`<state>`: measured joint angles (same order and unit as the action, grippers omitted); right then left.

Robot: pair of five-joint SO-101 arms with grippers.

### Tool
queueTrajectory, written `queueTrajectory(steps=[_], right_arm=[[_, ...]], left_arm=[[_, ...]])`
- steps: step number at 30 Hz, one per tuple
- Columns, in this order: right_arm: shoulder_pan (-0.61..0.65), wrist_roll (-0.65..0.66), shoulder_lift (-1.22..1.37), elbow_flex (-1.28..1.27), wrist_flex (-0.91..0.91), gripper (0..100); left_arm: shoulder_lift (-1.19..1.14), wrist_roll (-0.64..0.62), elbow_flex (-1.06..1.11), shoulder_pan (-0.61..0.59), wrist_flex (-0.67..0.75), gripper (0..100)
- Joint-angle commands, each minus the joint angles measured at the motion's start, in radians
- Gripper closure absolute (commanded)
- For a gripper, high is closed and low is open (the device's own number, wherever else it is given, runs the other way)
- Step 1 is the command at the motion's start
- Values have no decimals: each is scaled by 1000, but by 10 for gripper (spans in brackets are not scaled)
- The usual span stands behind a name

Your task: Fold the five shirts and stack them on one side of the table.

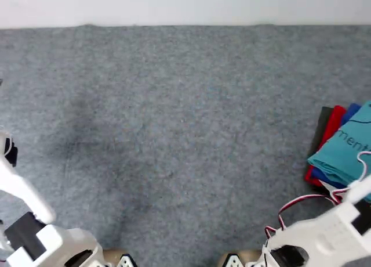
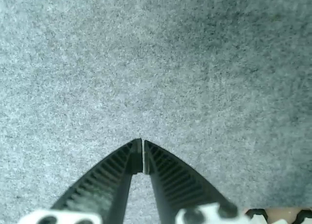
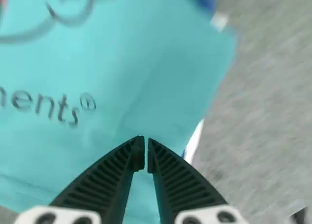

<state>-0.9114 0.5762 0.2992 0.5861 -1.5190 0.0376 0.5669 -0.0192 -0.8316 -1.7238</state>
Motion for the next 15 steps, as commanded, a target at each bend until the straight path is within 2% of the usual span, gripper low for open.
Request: queueTrajectory(steps=[1,9,12,15], right_arm=[[22,8,-48,60,96,988],[-28,12,231,57,312,988],[-19,9,282,81,321,988],[5,5,237,180,249,988]], left_arm=[[38,6,-33,8,-6,985],[38,6,-33,8,-6,985],[38,6,-33,8,-6,985],[38,6,-33,8,-6,985]])
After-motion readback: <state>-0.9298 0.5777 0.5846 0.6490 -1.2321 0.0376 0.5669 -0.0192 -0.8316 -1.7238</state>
